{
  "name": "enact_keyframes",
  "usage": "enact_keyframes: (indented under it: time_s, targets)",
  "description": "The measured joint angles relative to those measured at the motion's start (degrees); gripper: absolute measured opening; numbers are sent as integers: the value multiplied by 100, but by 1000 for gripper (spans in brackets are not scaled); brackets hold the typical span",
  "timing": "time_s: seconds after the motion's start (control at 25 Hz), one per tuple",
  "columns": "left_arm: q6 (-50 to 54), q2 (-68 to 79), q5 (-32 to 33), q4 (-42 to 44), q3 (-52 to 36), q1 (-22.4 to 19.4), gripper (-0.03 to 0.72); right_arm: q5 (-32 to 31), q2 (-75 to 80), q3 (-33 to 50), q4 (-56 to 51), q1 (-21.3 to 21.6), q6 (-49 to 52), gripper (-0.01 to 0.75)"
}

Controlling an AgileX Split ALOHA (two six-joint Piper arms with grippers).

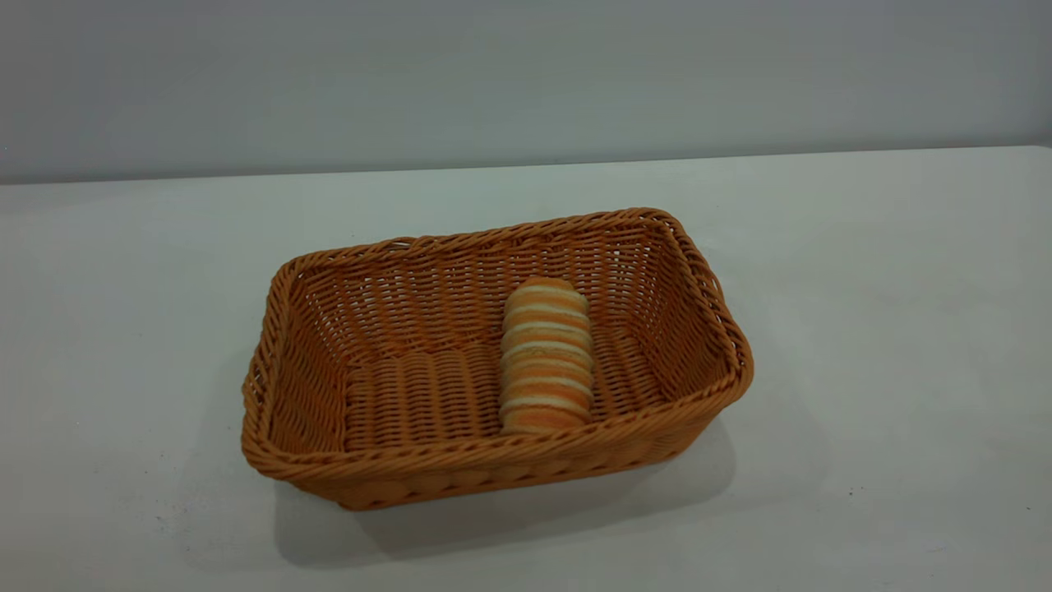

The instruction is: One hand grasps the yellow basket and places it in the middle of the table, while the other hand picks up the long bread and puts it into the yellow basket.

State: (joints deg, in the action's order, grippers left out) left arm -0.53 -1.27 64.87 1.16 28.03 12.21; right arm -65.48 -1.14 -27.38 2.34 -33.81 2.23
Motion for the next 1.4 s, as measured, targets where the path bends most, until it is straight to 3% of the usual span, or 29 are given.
enact_keyframes:
  time_s: [0.52,0.76,0.92,1.12,1.24,1.4]
  targets:
    - [0,0,0,0,0,0,581,0,0,0,-4,80,7,306]
    - [0,0,0,0,0,0,581,0,0,0,-4,944,0,306]
    - [0,0,0,0,0,-29,581,0,0,0,-4,1755,7,306]
    - [0,0,0,0,0,-510,581,2,0,0,-4,2725,7,306]
    - [0,0,0,0,0,-883,581,2,0,0,-4,3034,7,306]
    - [0,0,0,0,0,-1275,581,2,0,0,-4,3111,1,306]
